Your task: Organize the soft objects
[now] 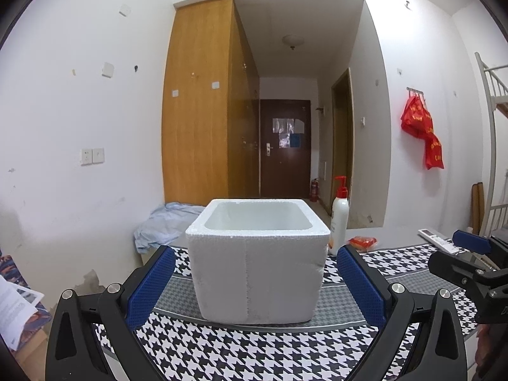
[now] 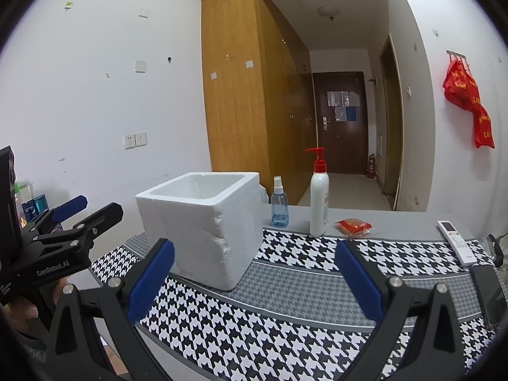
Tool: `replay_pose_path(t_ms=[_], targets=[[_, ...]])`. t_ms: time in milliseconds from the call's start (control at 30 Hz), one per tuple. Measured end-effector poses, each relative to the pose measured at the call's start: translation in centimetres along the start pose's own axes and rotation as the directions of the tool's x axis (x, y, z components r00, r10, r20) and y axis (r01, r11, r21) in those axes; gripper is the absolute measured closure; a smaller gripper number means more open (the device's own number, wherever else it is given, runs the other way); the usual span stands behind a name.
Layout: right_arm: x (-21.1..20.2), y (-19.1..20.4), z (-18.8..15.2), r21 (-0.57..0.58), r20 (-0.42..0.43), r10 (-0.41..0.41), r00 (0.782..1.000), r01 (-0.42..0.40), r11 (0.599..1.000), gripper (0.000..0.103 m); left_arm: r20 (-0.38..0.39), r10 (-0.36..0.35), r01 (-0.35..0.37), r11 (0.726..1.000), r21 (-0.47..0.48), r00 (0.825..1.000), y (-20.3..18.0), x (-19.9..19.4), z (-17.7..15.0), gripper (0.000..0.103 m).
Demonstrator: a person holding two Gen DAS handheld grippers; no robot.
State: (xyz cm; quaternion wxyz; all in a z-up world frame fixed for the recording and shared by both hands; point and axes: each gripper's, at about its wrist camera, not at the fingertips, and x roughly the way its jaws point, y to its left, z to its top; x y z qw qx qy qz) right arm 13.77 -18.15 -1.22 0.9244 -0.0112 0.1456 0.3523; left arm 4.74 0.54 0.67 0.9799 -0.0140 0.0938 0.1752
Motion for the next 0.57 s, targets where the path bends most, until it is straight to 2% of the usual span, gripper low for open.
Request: replay_pose_path(t_ms=[567], targets=[[0.3,-0.11,-0.15,-0.003,-0.017,-0.006,1.0,0.006,1.0,0.001,-0.001,-0.001,0.001,1.0,0.007,1.0,-0.14,-0.14,-0.01,0.001]])
